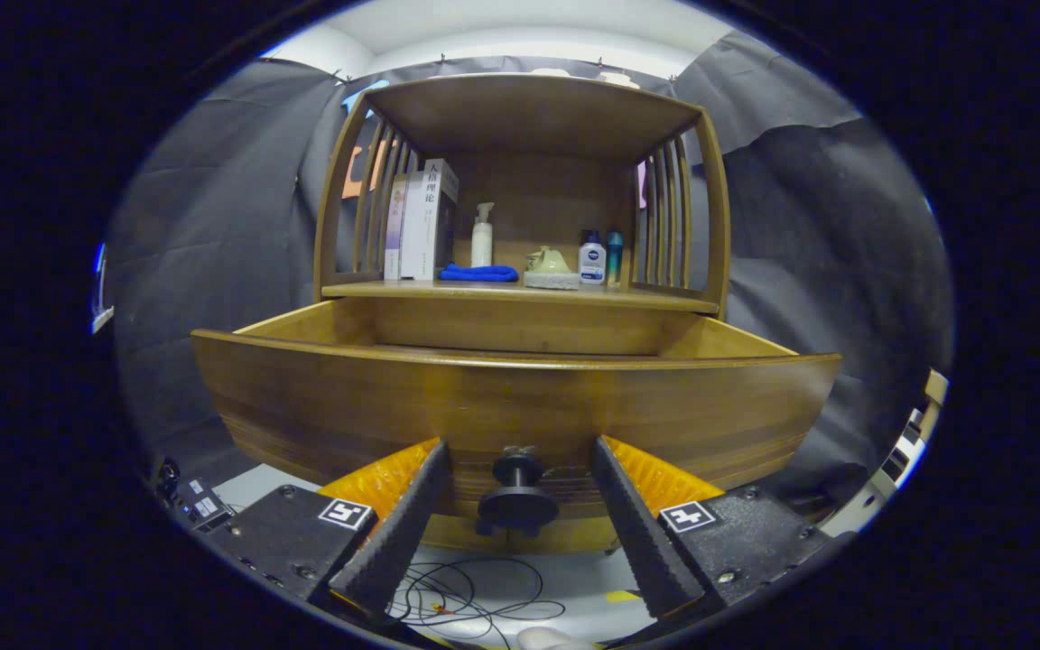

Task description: Pull open the drawer, take out the items inside it, and place them on the countertop above the cabinet.

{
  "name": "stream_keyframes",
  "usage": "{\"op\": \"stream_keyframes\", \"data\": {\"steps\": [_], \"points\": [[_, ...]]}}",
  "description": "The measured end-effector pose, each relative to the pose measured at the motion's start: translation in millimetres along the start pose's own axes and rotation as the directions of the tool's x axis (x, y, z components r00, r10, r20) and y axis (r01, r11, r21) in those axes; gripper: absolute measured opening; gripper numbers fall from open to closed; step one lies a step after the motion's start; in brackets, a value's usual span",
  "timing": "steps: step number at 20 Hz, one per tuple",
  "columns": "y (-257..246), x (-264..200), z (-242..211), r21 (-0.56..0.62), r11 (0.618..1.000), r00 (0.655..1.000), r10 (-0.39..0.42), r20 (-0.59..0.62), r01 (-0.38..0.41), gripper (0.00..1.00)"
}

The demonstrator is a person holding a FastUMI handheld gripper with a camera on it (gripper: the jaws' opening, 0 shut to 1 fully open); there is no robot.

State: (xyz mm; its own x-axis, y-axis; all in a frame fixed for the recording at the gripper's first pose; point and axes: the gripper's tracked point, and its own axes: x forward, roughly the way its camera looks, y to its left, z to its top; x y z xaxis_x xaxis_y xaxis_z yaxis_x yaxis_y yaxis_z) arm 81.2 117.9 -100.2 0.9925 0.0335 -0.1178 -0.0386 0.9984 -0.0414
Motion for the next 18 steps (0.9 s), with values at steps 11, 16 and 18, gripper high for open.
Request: {"op": "stream_keyframes", "data": {"steps": [11,16,18], "points": [[2,24,8,0.019,1.000,1.000,0.012,-0.012,-0.012,1.00],[6,58,23,0.016,1.000,1.000,0.001,-0.007,-0.001,1.00],[8,74,29,0.022,1.000,1.000,-0.007,-0.017,0.007,1.00]]}}
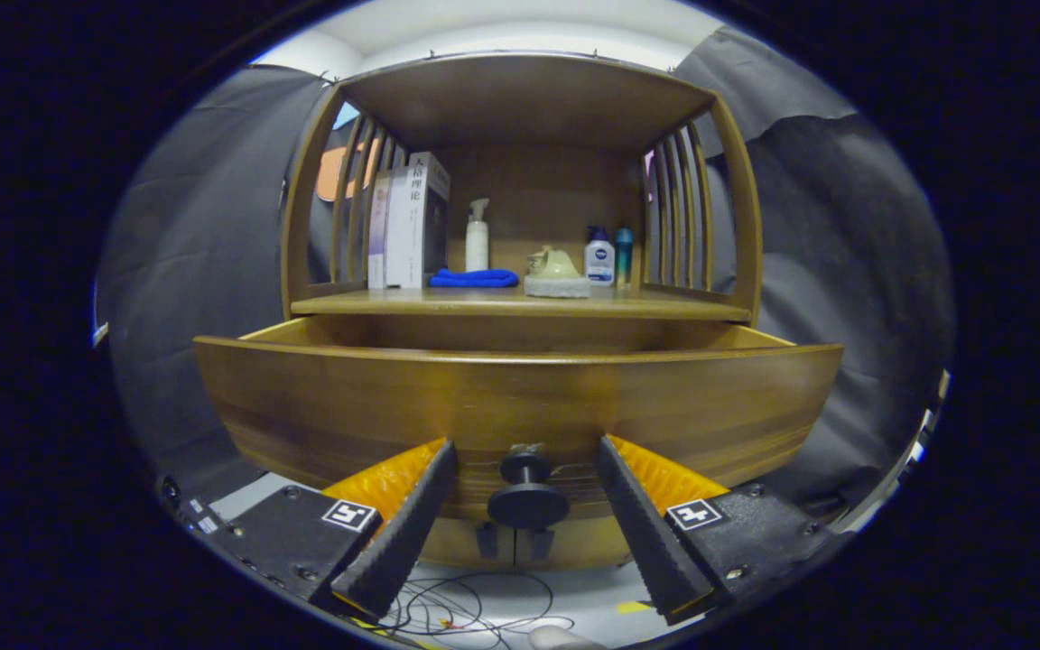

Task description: Pull open the drawer, take out the items inside it, and place them on the countertop above the cabinet.

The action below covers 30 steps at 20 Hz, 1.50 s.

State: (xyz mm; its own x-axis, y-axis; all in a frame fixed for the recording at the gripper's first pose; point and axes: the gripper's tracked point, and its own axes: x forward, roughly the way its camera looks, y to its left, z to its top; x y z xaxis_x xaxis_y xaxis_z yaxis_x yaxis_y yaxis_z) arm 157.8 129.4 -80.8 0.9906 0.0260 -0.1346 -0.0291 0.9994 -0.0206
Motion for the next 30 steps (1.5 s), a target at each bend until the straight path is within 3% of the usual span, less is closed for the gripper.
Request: {"op": "stream_keyframes", "data": {"steps": [19,30], "points": [[8,101,27,-0.007,1.000,1.000,-0.016,0.027,0.016,1.00],[8,107,28,-0.005,1.000,1.000,-0.003,0.000,0.003,1.00]]}}
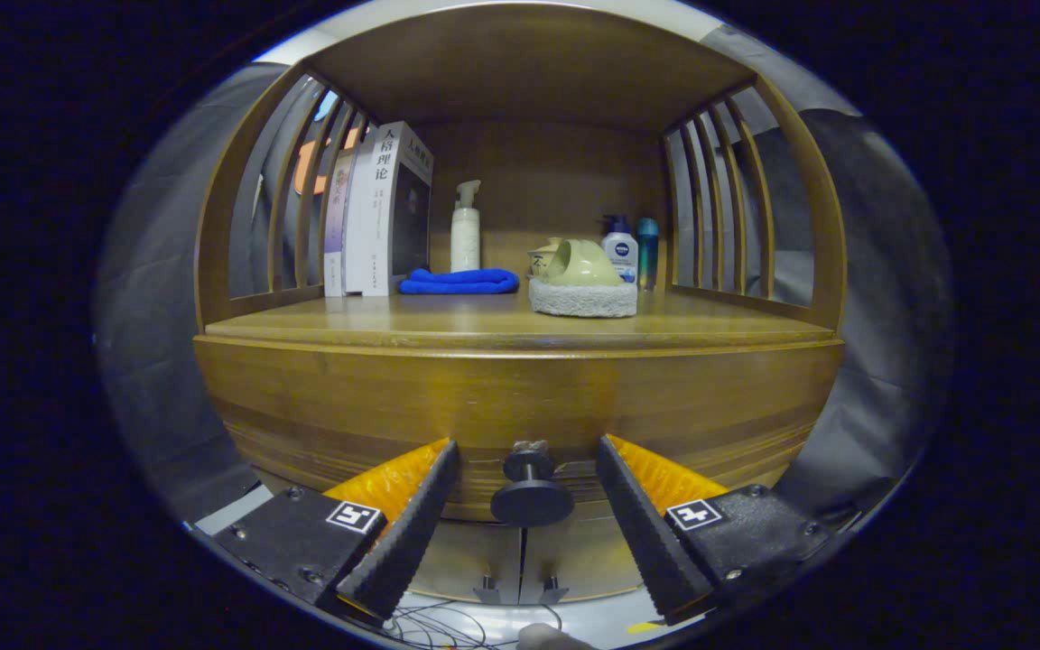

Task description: Pull open the drawer, take out the items inside it, and place them on the countertop above the cabinet.

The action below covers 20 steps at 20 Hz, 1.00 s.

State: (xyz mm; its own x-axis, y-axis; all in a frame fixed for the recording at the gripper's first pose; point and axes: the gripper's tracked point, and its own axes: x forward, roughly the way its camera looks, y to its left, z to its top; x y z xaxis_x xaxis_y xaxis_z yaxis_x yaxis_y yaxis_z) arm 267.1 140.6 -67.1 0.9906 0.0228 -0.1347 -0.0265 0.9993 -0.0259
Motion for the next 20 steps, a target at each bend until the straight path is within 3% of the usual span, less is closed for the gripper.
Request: {"op": "stream_keyframes", "data": {"steps": [5,12,16,20], "points": [[-6,-29,21,-0.001,1.000,1.000,0.024,0.016,-0.024,1.00],[-40,-158,78,-0.053,0.997,0.983,0.071,0.170,-0.063,1.00],[-69,-227,77,-0.025,0.998,0.975,0.057,0.216,-0.052,1.00],[-97,-263,55,0.026,0.999,0.981,0.027,0.190,-0.033,1.00]]}}
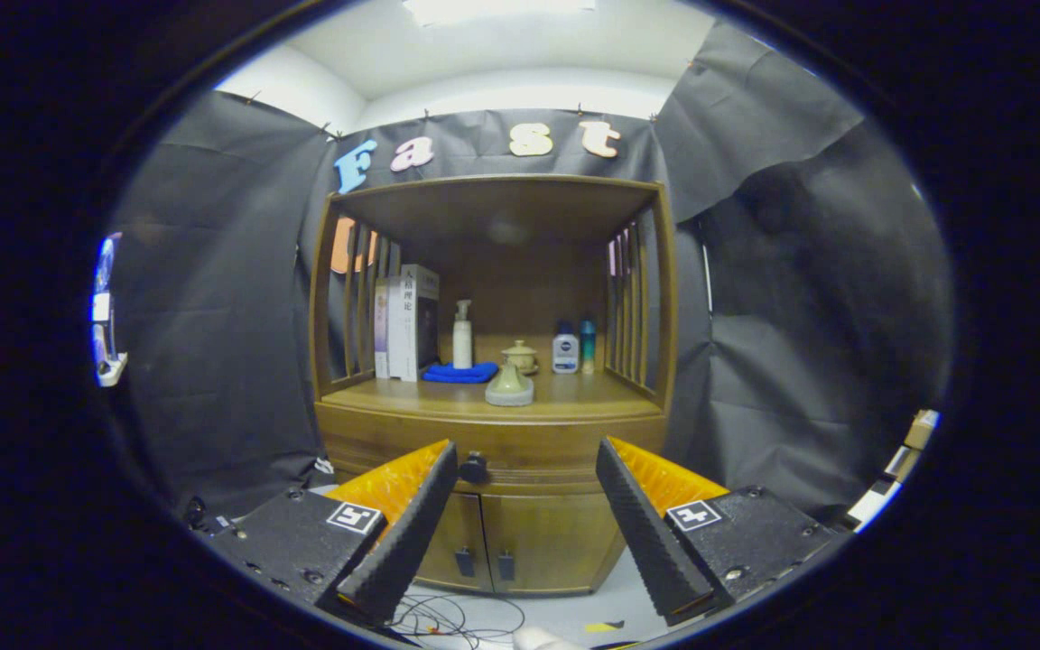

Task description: Pull open the drawer, take out the items inside it, and place them on the countertop above the cabinet.

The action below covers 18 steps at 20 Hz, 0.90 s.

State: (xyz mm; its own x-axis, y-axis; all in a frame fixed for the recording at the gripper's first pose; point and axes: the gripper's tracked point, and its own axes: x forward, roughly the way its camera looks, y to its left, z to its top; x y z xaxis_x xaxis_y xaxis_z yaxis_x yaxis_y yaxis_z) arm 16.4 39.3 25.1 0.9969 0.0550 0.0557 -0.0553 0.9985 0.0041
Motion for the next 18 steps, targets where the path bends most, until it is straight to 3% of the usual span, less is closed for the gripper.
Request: {"op": "stream_keyframes", "data": {"steps": [8,18], "points": [[-43,-29,-25,0.036,0.997,0.997,-0.072,-0.028,0.073,1.00],[-43,-32,-21,0.019,0.998,0.998,-0.052,-0.018,0.053,1.00]]}}
